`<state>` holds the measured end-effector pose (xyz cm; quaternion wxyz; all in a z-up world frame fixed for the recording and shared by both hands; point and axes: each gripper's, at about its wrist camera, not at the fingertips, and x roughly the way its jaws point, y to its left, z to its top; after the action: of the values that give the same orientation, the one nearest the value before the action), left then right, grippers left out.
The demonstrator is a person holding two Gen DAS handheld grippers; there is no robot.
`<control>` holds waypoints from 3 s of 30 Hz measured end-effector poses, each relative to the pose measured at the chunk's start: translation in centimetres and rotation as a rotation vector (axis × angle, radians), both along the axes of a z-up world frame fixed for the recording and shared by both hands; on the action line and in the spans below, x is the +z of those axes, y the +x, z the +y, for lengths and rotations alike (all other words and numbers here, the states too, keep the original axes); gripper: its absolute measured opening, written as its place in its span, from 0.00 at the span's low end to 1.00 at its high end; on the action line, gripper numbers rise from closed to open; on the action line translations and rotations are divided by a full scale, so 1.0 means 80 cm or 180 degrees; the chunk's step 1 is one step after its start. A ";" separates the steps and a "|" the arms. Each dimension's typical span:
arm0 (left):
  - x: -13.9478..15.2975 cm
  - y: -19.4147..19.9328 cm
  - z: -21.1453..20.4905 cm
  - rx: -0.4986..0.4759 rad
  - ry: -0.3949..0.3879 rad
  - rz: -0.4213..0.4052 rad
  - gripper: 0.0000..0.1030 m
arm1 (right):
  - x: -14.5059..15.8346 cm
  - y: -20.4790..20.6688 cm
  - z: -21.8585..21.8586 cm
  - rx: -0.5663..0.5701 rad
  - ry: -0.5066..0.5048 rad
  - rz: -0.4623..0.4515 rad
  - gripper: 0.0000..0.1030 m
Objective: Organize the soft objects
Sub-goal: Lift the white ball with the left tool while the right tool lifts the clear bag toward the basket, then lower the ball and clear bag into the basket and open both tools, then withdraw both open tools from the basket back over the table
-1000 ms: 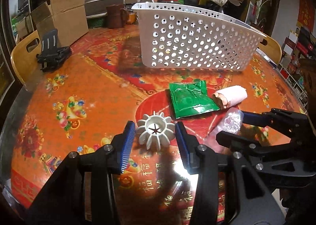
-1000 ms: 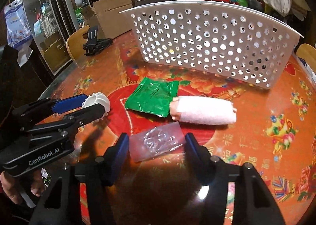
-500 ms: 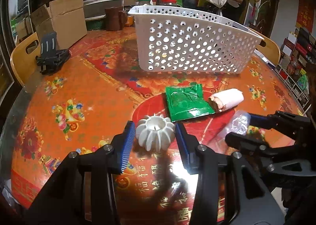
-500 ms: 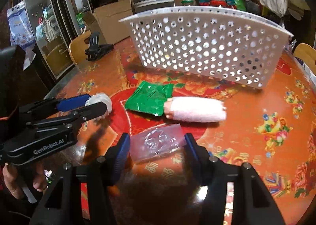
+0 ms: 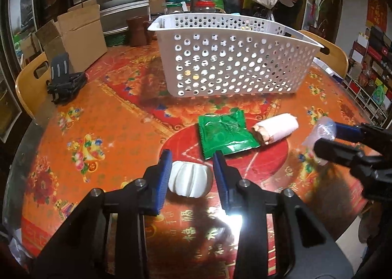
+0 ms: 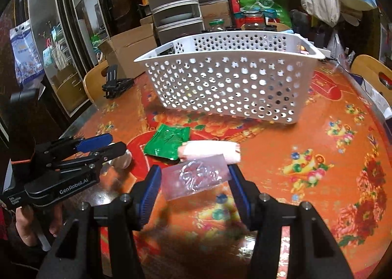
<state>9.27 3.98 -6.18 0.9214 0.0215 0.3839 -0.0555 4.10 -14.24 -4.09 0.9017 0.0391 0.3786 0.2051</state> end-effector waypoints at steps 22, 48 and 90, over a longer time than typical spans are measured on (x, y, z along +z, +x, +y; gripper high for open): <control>-0.010 -0.023 -0.001 -0.0119 -0.0081 -0.0046 0.39 | 0.012 -0.008 -0.018 -0.0069 0.0092 -0.0075 0.54; 0.179 0.146 -0.039 -0.0273 -0.0159 -0.0388 0.39 | 0.156 0.127 -0.047 -0.0166 -0.0188 -0.0421 0.54; 0.170 0.225 -0.025 -0.0141 -0.0263 -0.0002 0.96 | 0.118 0.199 -0.067 -0.0309 -0.0371 -0.0011 0.97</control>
<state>27.27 2.01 7.45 0.9202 -0.0080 0.3805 -0.0918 20.01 -19.57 5.36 0.9119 0.0044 0.3861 0.1389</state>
